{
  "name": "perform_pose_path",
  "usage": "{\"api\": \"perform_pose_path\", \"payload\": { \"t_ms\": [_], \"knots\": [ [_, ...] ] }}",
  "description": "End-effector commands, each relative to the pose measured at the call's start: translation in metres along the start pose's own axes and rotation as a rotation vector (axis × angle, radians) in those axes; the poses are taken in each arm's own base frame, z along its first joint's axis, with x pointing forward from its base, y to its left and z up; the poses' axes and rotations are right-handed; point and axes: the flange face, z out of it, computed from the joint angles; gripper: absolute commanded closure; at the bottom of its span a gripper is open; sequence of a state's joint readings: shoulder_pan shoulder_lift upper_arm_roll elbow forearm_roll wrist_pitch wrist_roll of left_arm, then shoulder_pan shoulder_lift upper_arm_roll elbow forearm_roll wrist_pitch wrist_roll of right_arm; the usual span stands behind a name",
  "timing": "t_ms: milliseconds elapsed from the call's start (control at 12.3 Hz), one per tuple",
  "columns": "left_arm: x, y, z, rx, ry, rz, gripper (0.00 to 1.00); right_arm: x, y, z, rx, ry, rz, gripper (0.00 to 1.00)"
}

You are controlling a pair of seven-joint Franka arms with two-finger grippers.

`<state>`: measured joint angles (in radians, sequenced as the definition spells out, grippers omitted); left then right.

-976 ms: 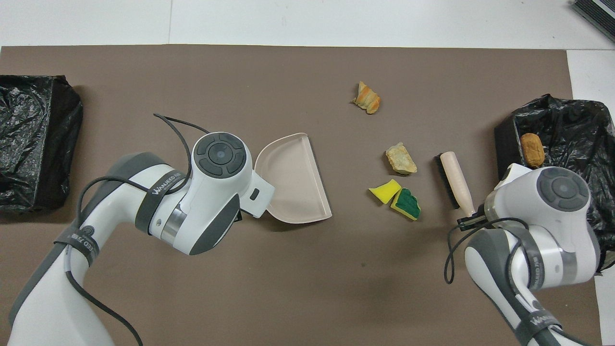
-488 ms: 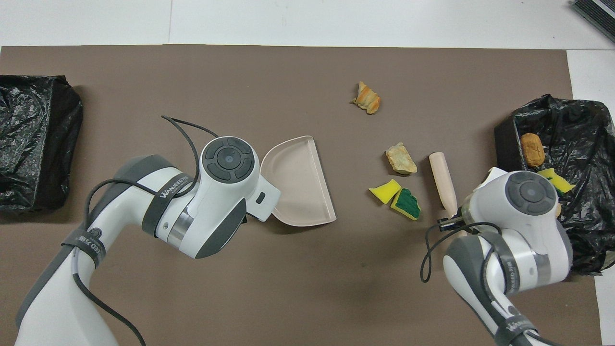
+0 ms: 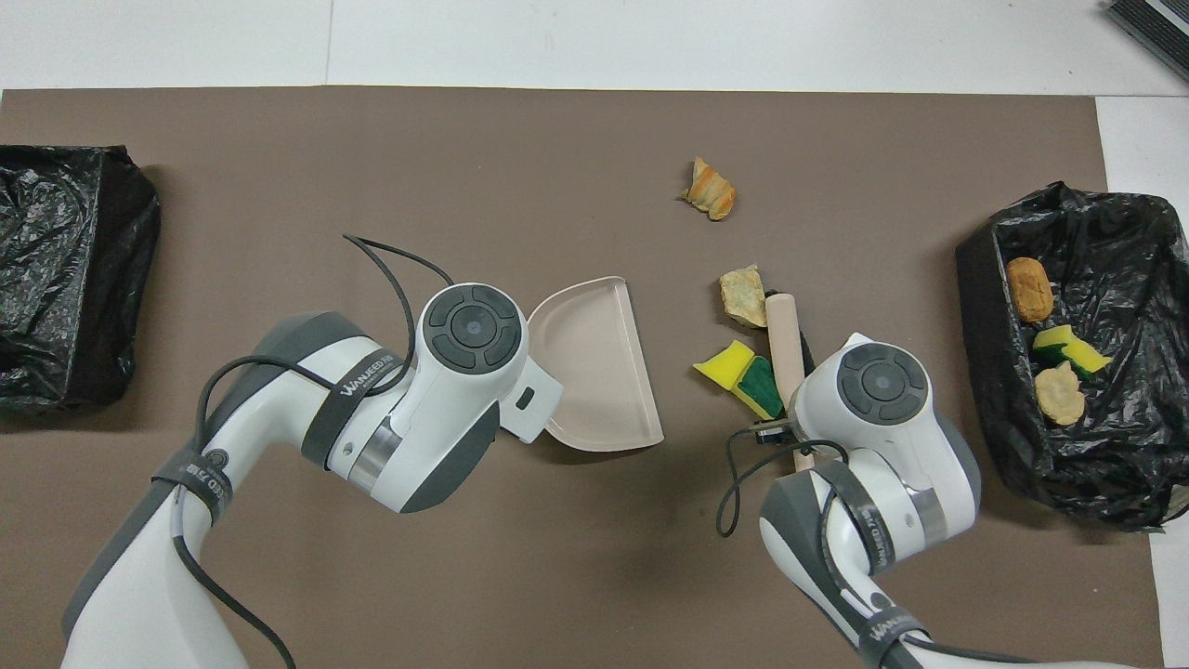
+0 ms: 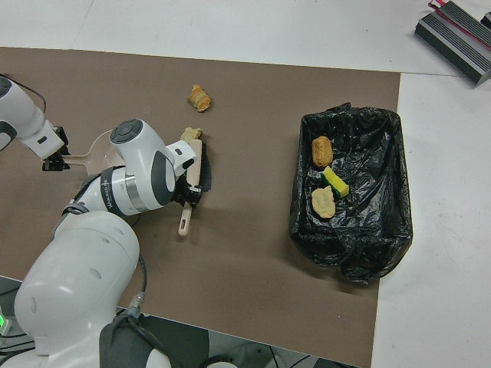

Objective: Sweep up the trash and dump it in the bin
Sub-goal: 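Sweep sponges into the dustpan with the right gripper's brush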

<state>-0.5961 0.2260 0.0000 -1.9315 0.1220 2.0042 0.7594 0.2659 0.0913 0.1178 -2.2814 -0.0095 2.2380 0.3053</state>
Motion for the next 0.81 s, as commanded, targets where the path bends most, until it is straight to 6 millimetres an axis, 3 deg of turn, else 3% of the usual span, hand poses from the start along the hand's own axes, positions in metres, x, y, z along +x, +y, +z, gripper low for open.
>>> {"api": "perform_pose_path", "payload": {
  "t_ms": [0, 163, 407, 732],
  "knots": [
    [-0.007, 0.003, 0.002, 0.009, 0.001, -0.004, 1.0, -0.004, -0.032, 0.005, 0.05, -0.039, 0.002, 1.0],
    [-0.008, 0.002, 0.001, 0.012, 0.004, -0.006, 1.0, -0.005, -0.059, 0.012, 0.095, -0.067, -0.004, 1.0],
    [-0.012, 0.001, 0.005, 0.008, 0.003, -0.012, 1.0, -0.016, -0.104, 0.0, 0.203, -0.105, -0.119, 1.0],
    [-0.015, -0.005, 0.005, 0.019, 0.02, -0.104, 1.0, -0.006, -0.11, -0.039, 0.288, -0.142, -0.143, 1.0]
  ]
}}
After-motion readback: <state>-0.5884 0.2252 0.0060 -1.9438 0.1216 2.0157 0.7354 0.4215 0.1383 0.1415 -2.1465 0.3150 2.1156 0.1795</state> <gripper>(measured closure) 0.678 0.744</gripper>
